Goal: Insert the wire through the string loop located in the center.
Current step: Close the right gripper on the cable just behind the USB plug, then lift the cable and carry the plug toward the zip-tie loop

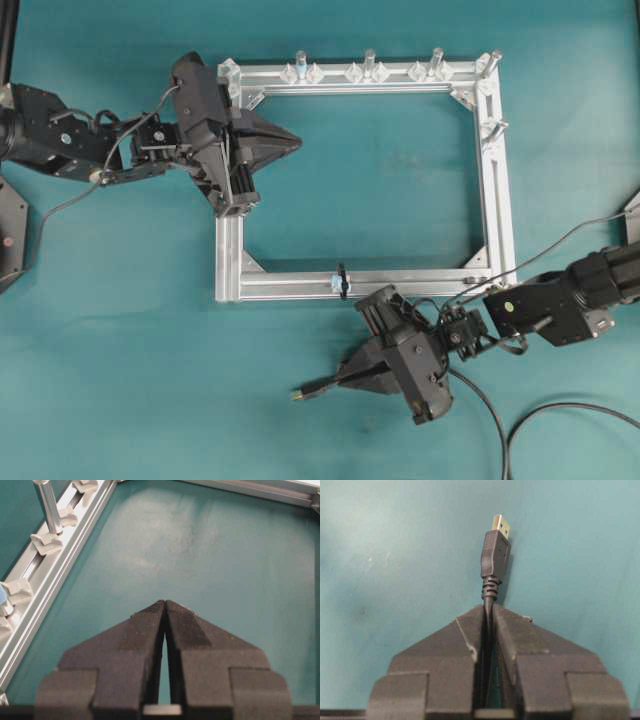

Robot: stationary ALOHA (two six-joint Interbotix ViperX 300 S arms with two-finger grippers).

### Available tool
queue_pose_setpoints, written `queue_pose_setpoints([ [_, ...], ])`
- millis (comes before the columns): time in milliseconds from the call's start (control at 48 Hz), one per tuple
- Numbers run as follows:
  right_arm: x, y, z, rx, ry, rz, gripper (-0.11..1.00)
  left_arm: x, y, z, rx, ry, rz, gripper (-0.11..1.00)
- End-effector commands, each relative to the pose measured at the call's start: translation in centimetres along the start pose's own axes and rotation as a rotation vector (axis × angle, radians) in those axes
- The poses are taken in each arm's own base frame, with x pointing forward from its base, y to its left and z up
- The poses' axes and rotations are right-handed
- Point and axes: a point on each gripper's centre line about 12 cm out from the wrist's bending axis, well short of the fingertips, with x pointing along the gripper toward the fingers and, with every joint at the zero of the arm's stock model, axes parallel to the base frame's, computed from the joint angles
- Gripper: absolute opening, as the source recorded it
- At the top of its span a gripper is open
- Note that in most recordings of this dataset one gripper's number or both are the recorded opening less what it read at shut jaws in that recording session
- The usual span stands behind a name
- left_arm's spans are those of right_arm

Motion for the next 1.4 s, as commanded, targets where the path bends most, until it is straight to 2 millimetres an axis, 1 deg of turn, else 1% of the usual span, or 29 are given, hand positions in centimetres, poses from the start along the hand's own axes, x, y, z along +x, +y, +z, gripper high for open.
queue_pose_setpoints([
  [0, -0.8, -0.1, 1.6, -0.005, -0.029, -0.004, 0.07, -0.3, -0.2, 1.2, -0.004, -0.04, -0.007, 0.0],
  [167, -1.6, -0.1, 2.3, -0.013, -0.023, -0.008, 0.07, -0.3, -0.2, 1.2, -0.004, -0.038, -0.007, 0.0],
  [479, -3.6, 0.0, 4.2, -0.016, -0.069, -0.011, 0.07, -0.3, -0.2, 1.2, -0.004, -0.038, -0.007, 0.0],
  [791, -4.9, 0.0, 6.1, -0.033, -0.107, -0.015, 0.07, -0.4, -0.2, 1.3, -0.004, -0.041, -0.007, 0.0],
  [1020, -5.1, 0.0, 6.4, -0.034, -0.116, -0.015, 0.07, -0.8, -0.2, 1.5, 0.002, -0.049, -0.007, 0.0],
  [1374, -5.4, -0.3, 5.9, -0.029, -0.106, -0.021, 0.07, -1.9, -0.1, 1.1, -0.001, -0.043, -0.006, 0.0],
])
